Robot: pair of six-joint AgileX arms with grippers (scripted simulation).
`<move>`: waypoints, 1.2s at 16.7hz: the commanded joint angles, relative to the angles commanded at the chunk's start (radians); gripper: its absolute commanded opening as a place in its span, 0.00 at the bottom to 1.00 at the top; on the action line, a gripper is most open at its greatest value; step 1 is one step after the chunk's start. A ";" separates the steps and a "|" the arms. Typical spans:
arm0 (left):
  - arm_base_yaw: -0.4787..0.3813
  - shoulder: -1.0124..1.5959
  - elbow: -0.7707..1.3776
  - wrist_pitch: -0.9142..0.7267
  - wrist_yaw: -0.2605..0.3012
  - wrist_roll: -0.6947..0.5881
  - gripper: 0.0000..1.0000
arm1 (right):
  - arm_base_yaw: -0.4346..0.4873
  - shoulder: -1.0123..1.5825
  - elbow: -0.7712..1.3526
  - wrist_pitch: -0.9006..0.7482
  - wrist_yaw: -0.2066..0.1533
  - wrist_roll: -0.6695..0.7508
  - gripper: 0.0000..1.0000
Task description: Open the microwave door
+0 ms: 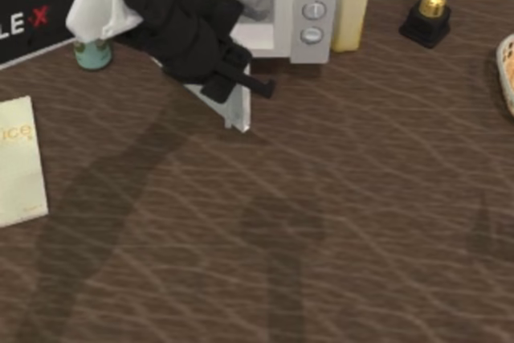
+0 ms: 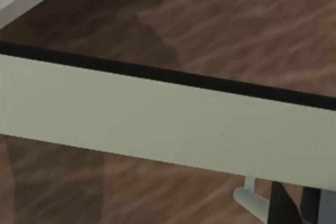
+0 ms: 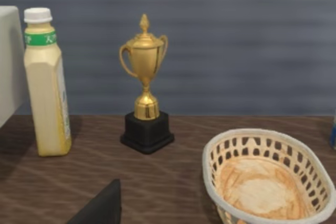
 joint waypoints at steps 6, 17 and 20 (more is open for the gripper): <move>0.042 -0.041 -0.044 -0.004 0.056 0.110 0.00 | 0.000 0.000 0.000 0.000 0.000 0.000 1.00; 0.064 -0.061 -0.067 -0.006 0.086 0.168 0.00 | 0.000 0.000 0.000 0.000 0.000 0.000 1.00; 0.064 -0.061 -0.067 -0.006 0.086 0.168 0.00 | 0.000 0.000 0.000 0.000 0.000 0.000 1.00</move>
